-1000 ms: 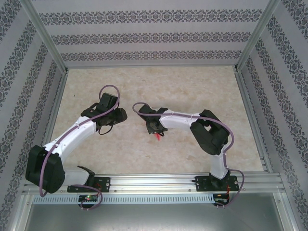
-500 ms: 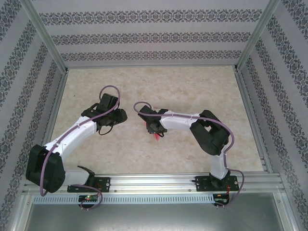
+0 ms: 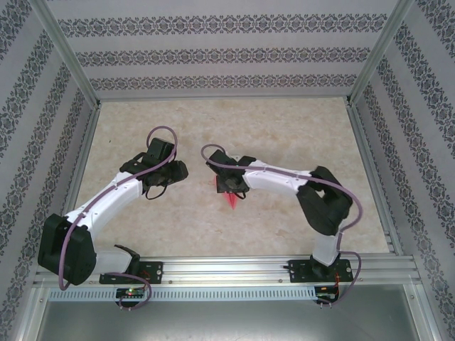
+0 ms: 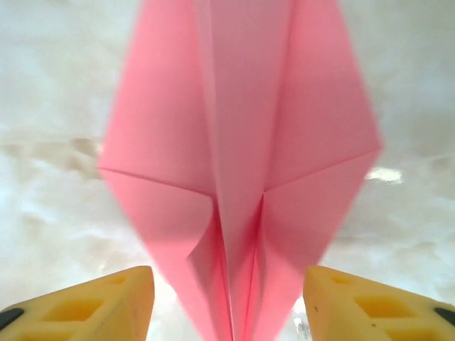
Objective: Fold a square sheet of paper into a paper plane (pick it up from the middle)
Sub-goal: Move a paper plane to the center of the table, then reset both arms
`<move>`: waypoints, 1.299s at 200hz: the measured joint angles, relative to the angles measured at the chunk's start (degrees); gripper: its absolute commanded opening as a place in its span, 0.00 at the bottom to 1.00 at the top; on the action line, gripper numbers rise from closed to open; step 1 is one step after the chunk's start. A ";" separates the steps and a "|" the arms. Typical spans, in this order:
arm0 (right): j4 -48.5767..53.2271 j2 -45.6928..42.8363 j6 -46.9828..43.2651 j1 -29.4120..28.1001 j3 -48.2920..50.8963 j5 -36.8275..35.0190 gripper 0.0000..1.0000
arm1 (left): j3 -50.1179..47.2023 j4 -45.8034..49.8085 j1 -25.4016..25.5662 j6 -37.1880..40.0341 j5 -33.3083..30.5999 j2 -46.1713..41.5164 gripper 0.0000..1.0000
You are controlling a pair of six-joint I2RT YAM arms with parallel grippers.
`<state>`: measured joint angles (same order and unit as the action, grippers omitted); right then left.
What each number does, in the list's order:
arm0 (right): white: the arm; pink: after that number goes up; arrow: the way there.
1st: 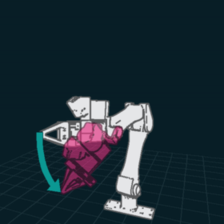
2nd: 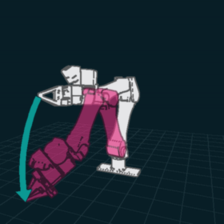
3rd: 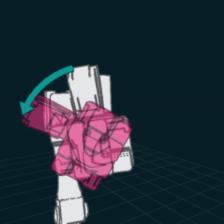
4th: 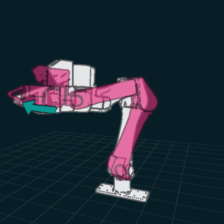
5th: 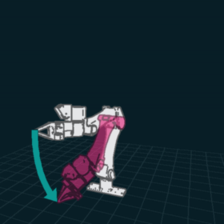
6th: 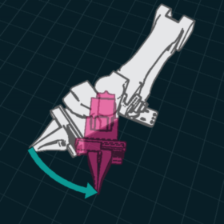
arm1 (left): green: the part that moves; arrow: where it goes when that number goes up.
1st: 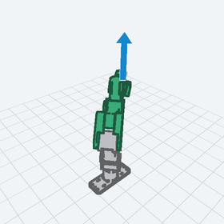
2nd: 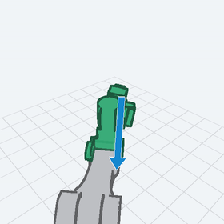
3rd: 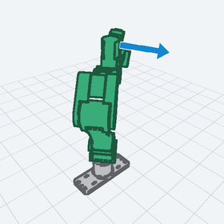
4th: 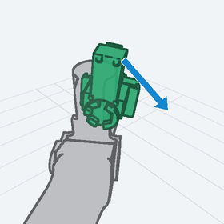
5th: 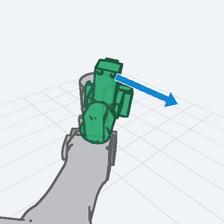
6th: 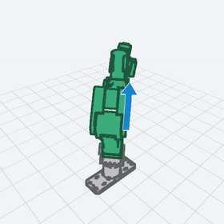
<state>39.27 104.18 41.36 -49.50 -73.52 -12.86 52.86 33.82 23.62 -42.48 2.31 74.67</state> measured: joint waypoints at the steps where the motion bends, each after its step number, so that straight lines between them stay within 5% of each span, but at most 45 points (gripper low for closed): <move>1: 0.00 -0.22 -0.07 0.00 0.00 -0.02 0.62 | -0.02 0.00 0.00 0.00 -0.04 -0.04 0.43; 50: 0.13 -16.59 -2.32 -0.02 0.61 -6.82 0.70 | -0.48 0.02 0.00 0.66 -1.90 -2.23 0.46; 77: 0.04 -27.17 -2.60 0.00 5.62 -17.35 0.73 | -0.57 0.02 -0.02 1.75 -4.02 -3.98 0.56; 97: -1.51 -35.23 -4.02 0.85 11.82 -26.12 0.85 | -0.66 0.04 -0.04 3.02 -6.51 -5.60 0.61; 116: -4.79 -42.18 -7.91 4.98 19.61 -32.00 0.97 | -0.92 0.00 -0.04 4.48 -9.31 -6.99 0.74; 139: -8.44 -45.90 -13.14 14.71 26.73 -34.93 0.98 | -2.23 0.07 -0.04 5.95 -14.53 -9.14 1.00; 194: -30.34 -40.83 -28.76 34.62 42.56 -28.87 0.98 | -7.37 -1.77 -0.37 8.31 -29.77 -13.92 1.00; 260: -66.55 -27.26 -41.55 41.27 50.10 -12.70 0.98 | -14.01 -16.02 -5.33 18.93 -38.45 -11.91 1.00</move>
<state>-27.29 76.93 -0.19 -8.23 -23.42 -25.56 38.85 17.80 18.28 -23.55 -36.14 62.76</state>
